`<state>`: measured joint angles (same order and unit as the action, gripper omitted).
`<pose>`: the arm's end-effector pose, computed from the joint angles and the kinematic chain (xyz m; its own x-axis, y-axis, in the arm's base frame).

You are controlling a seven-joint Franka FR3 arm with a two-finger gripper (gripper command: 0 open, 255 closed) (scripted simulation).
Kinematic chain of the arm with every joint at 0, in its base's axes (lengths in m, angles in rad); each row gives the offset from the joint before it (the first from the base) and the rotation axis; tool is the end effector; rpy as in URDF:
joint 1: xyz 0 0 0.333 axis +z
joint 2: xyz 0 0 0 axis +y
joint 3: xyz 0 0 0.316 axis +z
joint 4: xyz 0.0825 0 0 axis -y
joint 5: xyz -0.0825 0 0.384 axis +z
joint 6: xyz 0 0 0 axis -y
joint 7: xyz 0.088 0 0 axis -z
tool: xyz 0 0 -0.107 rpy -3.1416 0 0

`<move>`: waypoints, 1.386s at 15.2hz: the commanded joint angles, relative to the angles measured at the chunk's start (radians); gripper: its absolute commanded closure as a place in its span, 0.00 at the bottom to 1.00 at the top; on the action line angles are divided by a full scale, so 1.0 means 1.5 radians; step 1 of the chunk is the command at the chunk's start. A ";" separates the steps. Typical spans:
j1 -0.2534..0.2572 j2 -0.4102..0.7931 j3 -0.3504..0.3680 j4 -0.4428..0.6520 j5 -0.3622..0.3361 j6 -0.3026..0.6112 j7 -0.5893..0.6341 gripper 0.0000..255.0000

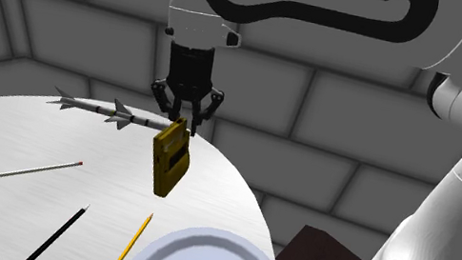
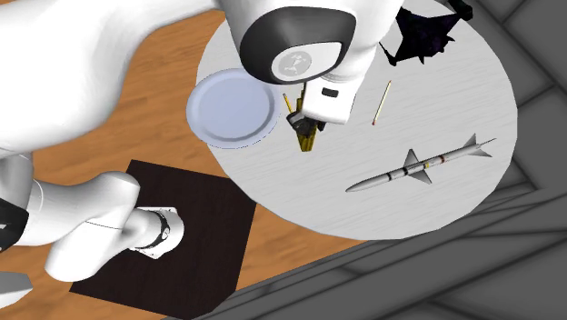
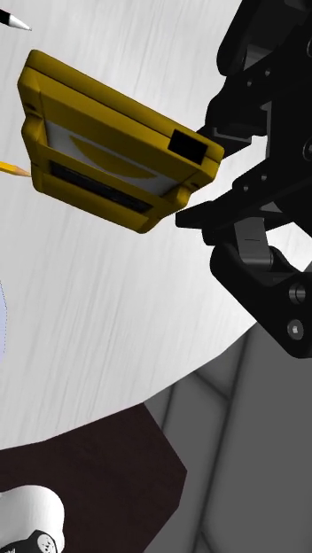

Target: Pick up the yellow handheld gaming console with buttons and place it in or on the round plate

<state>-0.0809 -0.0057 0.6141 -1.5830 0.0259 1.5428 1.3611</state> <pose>0.4715 0.2827 0.6189 0.6759 -0.7364 -0.0295 -0.7357 -0.6766 0.0300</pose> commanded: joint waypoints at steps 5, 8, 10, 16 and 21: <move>0.006 0.026 0.005 0.084 -0.015 -0.062 0.012 1.00; 0.010 0.038 0.008 0.120 -0.022 -0.088 0.017 1.00; 0.011 -0.003 0.011 0.088 0.003 -0.090 0.025 1.00; 0.026 -0.113 0.018 0.021 0.070 -0.111 0.053 1.00; 0.049 -0.187 0.025 -0.007 0.119 -0.139 0.089 1.00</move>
<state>-0.0147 -0.2621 0.6510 -1.5826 0.1879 1.3424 1.4838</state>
